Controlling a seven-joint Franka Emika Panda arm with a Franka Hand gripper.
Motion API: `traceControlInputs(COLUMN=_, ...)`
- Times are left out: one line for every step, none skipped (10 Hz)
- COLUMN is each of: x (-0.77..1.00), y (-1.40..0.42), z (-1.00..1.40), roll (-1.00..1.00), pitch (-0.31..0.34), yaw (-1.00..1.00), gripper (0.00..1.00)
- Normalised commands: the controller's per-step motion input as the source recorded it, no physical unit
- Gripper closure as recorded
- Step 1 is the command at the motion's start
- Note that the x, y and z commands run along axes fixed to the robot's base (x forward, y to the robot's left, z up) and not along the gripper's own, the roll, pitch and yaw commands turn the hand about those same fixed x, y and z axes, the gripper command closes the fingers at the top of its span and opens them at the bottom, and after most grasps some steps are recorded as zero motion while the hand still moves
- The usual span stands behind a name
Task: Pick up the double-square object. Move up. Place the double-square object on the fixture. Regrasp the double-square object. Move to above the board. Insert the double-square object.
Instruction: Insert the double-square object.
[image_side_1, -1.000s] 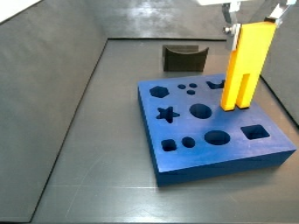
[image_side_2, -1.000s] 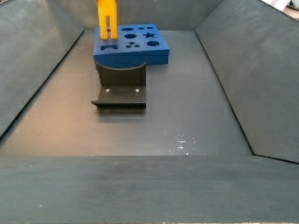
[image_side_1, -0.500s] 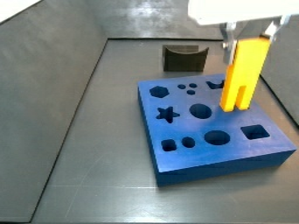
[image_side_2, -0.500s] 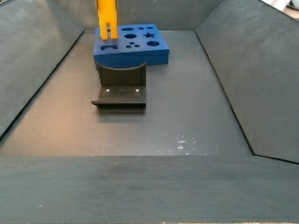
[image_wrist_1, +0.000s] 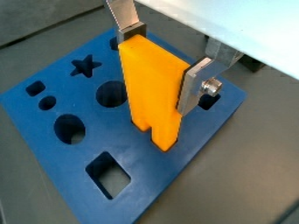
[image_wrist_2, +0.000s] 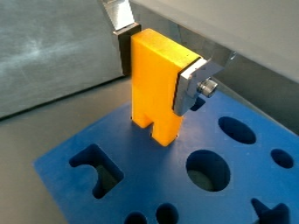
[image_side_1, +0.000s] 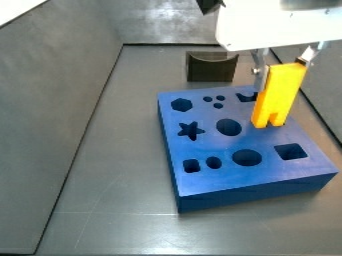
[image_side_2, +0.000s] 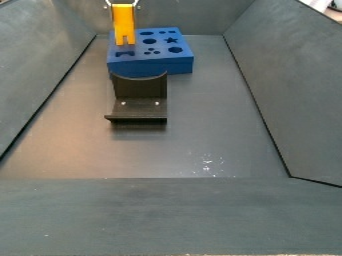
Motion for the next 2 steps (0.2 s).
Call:
traceControlInputs(x=0.00, y=0.00, z=0.00, roll=-0.01, pitch=-0.023, yaw=0.00, gripper=1.00)
traceControlInputs(x=0.00, y=0.00, z=0.00, roll=0.00, pitch=0.000, yaw=0.00, gripper=1.00)
